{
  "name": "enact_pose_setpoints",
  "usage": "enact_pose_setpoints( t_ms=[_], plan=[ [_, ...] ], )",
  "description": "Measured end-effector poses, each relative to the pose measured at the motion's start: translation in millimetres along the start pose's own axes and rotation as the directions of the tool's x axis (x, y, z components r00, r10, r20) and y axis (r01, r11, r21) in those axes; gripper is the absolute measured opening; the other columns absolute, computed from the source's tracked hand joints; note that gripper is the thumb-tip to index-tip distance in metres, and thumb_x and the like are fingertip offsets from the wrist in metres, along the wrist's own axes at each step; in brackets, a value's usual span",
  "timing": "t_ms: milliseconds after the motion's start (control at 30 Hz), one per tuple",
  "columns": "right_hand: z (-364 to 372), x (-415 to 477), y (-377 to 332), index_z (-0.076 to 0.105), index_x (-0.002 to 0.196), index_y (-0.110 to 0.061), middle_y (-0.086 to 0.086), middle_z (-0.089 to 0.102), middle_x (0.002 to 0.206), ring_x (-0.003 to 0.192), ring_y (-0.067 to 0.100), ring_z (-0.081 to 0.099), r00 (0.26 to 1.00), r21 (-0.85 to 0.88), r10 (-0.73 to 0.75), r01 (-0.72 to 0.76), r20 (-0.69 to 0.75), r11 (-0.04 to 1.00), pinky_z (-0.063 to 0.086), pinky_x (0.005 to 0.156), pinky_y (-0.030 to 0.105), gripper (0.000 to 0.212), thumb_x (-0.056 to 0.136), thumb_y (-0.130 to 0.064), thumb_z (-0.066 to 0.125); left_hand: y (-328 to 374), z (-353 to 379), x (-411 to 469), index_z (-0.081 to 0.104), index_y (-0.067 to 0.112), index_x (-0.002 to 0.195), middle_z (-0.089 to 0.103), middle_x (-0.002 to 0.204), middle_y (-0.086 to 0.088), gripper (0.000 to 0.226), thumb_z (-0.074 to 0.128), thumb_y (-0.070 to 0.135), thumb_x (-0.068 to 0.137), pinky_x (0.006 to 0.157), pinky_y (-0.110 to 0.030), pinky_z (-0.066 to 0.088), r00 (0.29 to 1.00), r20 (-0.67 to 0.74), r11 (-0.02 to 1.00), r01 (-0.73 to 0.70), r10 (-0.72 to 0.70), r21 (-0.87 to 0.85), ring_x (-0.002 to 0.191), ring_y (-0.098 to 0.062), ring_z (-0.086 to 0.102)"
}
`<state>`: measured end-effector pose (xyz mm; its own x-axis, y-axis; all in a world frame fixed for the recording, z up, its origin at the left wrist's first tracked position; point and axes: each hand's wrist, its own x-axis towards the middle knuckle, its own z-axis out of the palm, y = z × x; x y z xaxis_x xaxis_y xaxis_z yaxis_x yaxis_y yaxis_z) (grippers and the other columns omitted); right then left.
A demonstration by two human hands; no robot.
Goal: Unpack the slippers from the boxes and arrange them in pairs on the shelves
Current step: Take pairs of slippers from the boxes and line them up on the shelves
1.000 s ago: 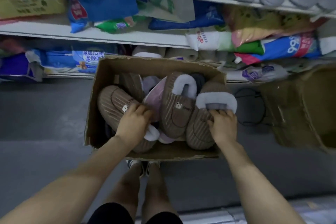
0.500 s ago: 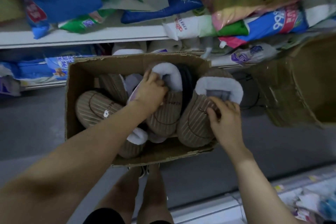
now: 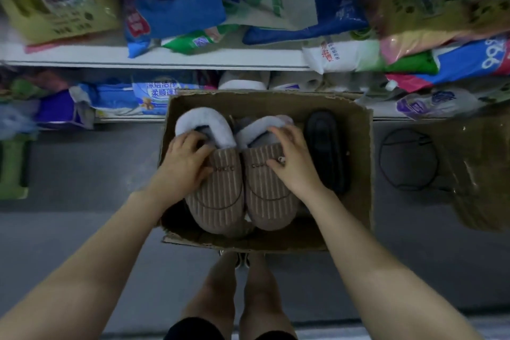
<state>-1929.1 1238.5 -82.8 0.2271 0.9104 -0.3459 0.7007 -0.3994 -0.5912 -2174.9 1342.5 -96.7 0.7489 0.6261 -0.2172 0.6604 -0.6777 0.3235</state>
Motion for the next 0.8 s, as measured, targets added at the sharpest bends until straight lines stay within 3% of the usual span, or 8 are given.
enact_pose_setpoints(
  t_ms=[67, 133, 233, 300, 367, 533, 667, 800],
  plan=[
    [24.5, -5.9, 3.4, 0.021, 0.152, -0.033, 0.0, 0.006, 0.16, 0.147, 0.023, 0.018, 0.989, 0.075, 0.129, -0.123, -0.068, 0.99, 0.032, 0.116, 0.042, 0.085, 0.086, -0.018, 0.072, 15.7, 11.7, -19.0, 0.044, 0.012, 0.139, 0.032, 0.146, -0.022, 0.055, 0.06, 0.026, 0.087, 0.112, -0.055, 0.029, 0.966, -0.144, 0.964, 0.183, -0.212, -0.193, 0.137, -0.042, 0.029],
    [34.1, -14.4, 9.3, 0.012, 0.154, -0.033, 0.003, 0.01, 0.16, 0.144, 0.028, 0.025, 0.911, 0.265, 0.406, -0.375, -0.073, 0.888, 0.035, 0.113, 0.045, 0.095, 0.083, -0.03, 0.076, 37.1, 12.5, -33.2, 0.024, 0.016, 0.151, 0.016, 0.155, -0.019, 0.078, 0.066, 0.027, 0.086, 0.114, -0.048, 0.024, 0.868, -0.163, 0.827, 0.368, -0.47, -0.425, 0.143, -0.037, 0.018],
    [41.5, -32.6, 18.7, 0.012, 0.154, -0.031, 0.003, 0.035, 0.152, 0.135, 0.03, 0.041, 0.802, 0.425, 0.573, -0.584, 0.169, 0.692, 0.04, 0.108, 0.045, 0.097, 0.08, -0.057, 0.07, 50.6, 25.5, -50.1, 0.012, 0.022, 0.152, 0.024, 0.154, -0.013, 0.101, 0.069, 0.055, 0.076, 0.109, -0.051, 0.035, 0.742, 0.126, 0.519, 0.568, -0.658, -0.639, 0.137, -0.033, 0.032],
    [43.7, -44.8, 24.7, 0.012, 0.154, -0.034, -0.001, 0.04, 0.151, 0.134, 0.027, 0.044, 0.772, 0.455, 0.574, -0.629, 0.271, 0.631, 0.04, 0.109, 0.046, 0.093, 0.082, -0.064, 0.063, 50.5, 30.0, -59.5, 0.008, 0.031, 0.151, 0.035, 0.15, -0.008, 0.112, 0.062, 0.077, 0.065, 0.104, -0.053, 0.042, 0.725, 0.263, 0.421, 0.613, -0.636, -0.669, 0.132, -0.03, 0.042],
    [41.3, -52.5, 28.7, 0.011, 0.153, -0.043, -0.005, 0.038, 0.152, 0.134, 0.026, 0.044, 0.752, 0.498, 0.573, -0.652, 0.326, 0.572, 0.041, 0.108, 0.05, 0.087, 0.084, -0.063, 0.061, 49.4, 26.7, -63.9, 0.003, 0.04, 0.15, 0.037, 0.149, -0.006, 0.113, 0.061, 0.079, 0.061, 0.103, -0.054, 0.043, 0.728, 0.303, 0.387, 0.613, -0.615, -0.688, 0.131, -0.028, 0.044],
    [15.5, -57.9, 22.0, 0.024, 0.151, -0.04, -0.003, 0.048, 0.143, 0.125, 0.024, 0.05, 0.792, 0.599, 0.516, -0.595, 0.325, 0.536, 0.047, 0.102, 0.049, 0.075, 0.09, -0.035, 0.068, 45.2, 8.1, -56.8, 0.015, 0.039, 0.151, 0.044, 0.143, -0.002, 0.092, 0.074, 0.028, 0.081, 0.106, -0.05, 0.041, 0.746, 0.325, 0.274, 0.555, -0.581, -0.785, 0.129, -0.025, 0.045],
    [-4.5, -63.3, 7.8, 0.027, 0.147, -0.036, 0.0, 0.046, 0.144, 0.128, 0.025, 0.048, 0.844, 0.603, 0.465, -0.523, 0.268, 0.602, 0.044, 0.103, 0.052, 0.075, 0.087, -0.026, 0.071, 48.0, -21.0, -54.5, 0.034, 0.039, 0.143, 0.051, 0.125, -0.002, 0.082, 0.072, 0.003, 0.08, 0.09, -0.054, 0.052, 0.757, 0.366, 0.071, 0.475, -0.542, -0.877, 0.117, -0.026, 0.052],
    [-35.3, -78.6, -7.7, 0.031, 0.144, -0.035, 0.002, 0.047, 0.142, 0.127, 0.024, 0.048, 0.896, 0.591, 0.416, -0.421, 0.154, 0.688, 0.046, 0.102, 0.051, 0.068, 0.089, -0.02, 0.068, 55.0, -52.0, -57.9, 0.036, 0.035, 0.142, 0.051, 0.122, -0.007, 0.08, 0.068, -0.004, 0.081, 0.092, -0.052, 0.051, 0.816, 0.299, 0.139, 0.414, -0.495, -0.9, 0.114, -0.029, 0.054]
  ],
)
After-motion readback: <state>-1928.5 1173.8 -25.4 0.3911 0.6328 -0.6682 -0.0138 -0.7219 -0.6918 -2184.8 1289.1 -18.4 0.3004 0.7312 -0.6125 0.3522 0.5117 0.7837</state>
